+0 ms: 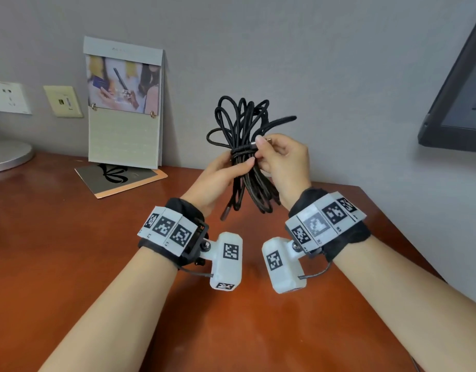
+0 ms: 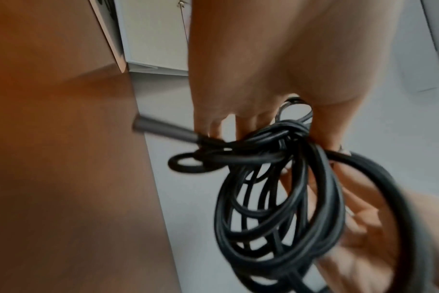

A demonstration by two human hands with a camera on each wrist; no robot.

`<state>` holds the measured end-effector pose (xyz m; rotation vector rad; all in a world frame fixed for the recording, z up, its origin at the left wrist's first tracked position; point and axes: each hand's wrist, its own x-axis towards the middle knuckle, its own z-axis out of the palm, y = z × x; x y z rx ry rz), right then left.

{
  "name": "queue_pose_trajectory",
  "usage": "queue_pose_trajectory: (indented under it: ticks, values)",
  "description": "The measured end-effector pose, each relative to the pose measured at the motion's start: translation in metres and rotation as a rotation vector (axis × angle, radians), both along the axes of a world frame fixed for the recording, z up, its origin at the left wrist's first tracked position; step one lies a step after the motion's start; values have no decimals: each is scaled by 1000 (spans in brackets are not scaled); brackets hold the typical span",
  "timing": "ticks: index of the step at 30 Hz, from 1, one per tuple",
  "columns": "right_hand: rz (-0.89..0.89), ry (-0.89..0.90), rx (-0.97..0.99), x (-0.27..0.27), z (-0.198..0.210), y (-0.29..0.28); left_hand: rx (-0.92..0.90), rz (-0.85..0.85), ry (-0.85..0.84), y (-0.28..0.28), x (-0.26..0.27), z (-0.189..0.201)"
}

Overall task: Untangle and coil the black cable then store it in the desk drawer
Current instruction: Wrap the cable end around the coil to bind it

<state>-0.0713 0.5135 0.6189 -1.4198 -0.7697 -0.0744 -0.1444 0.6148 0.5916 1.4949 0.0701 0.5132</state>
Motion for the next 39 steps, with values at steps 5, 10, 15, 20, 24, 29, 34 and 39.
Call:
queue_pose_trajectory:
  ticks: [5, 10, 15, 20, 24, 29, 34, 39]
  values:
    - [152, 102, -24, -2, 4, -6, -91, 90, -92, -4, 0, -1]
    - [219, 65, -117, 5, 13, -15, -59, 145, -123, -7, -1, 3]
    - [169, -105, -207, 12, 17, -16, -37, 186, -120, -6, 0, 3]
    - [122, -114, -145, 15, 15, -14, -12, 192, -113, -6, 1, 2]
    - [102, -35, -75, 13, 11, -8, -55, 152, -126, -6, 0, 2]
    - [-6, -130, -25, 13, 9, 1, -118, 98, -120, -7, -2, 3]
    - [-165, -443, 21, 15, 2, 5, -156, 70, -115, -6, -3, 7]
    - [-333, -840, -78, 28, -3, -2, -179, 28, -67, -8, -3, 10]
